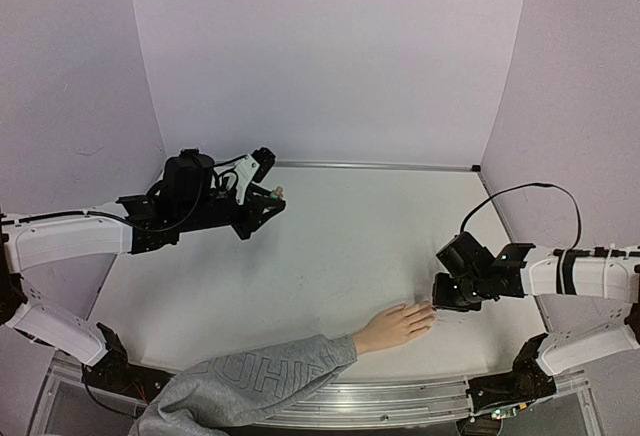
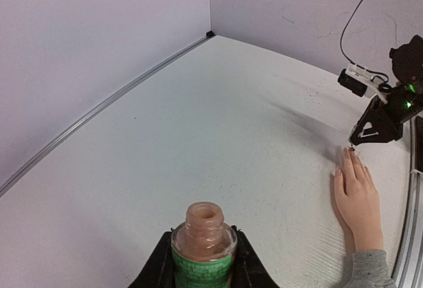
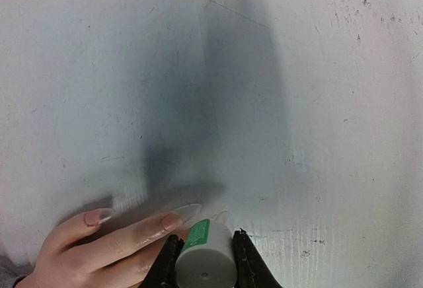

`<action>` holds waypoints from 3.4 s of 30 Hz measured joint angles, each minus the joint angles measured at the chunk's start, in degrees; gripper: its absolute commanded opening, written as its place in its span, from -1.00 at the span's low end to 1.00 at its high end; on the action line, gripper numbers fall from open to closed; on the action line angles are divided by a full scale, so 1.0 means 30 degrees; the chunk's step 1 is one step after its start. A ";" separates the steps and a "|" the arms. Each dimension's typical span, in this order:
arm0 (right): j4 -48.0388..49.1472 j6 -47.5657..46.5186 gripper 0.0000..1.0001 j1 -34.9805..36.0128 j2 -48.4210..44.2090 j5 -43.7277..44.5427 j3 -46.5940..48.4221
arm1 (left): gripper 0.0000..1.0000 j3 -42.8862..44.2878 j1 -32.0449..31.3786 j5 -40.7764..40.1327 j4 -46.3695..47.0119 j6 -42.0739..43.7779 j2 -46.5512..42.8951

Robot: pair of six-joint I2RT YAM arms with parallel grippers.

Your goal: Paint the nails

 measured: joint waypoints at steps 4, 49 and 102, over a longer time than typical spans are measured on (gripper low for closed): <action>0.0051 0.0000 -1.00 0.0000 0.0036 0.0197 0.0000 | -1.00 0.0000 0.0000 0.0000 0.0000 0.0000 0.0109; -0.0583 0.0590 -1.00 0.0000 -0.1501 0.1523 0.0000 | -1.00 0.0000 0.0000 -0.0146 0.0000 0.0000 0.0138; 0.0335 0.0087 -1.00 0.0000 0.0816 0.0291 0.0000 | -1.00 -0.0175 0.0000 -0.0146 0.0000 -0.0291 -0.0306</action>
